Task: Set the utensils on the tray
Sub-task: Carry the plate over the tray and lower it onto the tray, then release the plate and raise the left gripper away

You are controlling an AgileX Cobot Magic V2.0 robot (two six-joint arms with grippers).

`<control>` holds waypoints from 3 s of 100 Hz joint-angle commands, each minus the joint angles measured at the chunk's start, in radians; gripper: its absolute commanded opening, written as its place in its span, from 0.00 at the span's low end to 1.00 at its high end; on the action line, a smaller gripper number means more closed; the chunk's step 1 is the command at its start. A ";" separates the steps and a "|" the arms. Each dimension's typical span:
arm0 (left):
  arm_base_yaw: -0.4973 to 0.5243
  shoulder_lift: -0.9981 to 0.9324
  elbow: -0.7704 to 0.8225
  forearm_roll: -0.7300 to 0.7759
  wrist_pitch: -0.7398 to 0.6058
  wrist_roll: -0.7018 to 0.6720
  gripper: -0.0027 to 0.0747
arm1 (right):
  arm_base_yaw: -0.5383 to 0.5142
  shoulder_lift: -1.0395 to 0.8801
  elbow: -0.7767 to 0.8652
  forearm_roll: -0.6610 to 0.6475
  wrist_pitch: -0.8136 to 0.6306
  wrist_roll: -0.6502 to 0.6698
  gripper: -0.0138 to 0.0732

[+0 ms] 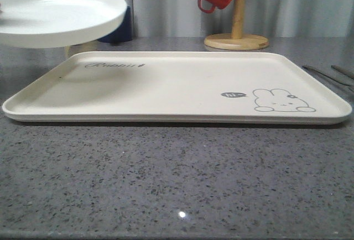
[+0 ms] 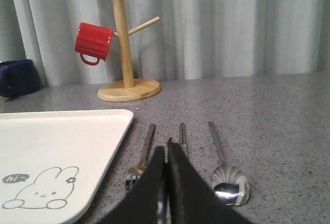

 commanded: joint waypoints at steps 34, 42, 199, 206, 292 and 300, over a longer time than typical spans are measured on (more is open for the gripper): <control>-0.190 0.188 -0.199 -0.044 -0.010 -0.054 0.01 | -0.006 -0.023 -0.017 -0.002 -0.083 -0.007 0.08; -0.201 0.220 -0.205 -0.044 -0.004 -0.054 0.01 | -0.006 -0.023 -0.017 -0.002 -0.083 -0.007 0.08; -0.180 0.090 -0.178 0.061 -0.140 -0.054 0.39 | -0.006 -0.023 -0.017 -0.002 -0.083 -0.007 0.08; -0.171 0.023 -0.132 0.090 -0.184 -0.054 0.39 | -0.006 -0.023 -0.017 -0.002 -0.083 -0.007 0.08; -0.127 -0.916 0.810 0.156 -0.859 -0.054 0.39 | -0.006 -0.023 -0.017 -0.002 -0.083 -0.007 0.08; -0.127 -0.969 0.857 0.143 -0.890 -0.054 0.39 | -0.006 -0.023 -0.017 -0.002 -0.083 -0.007 0.08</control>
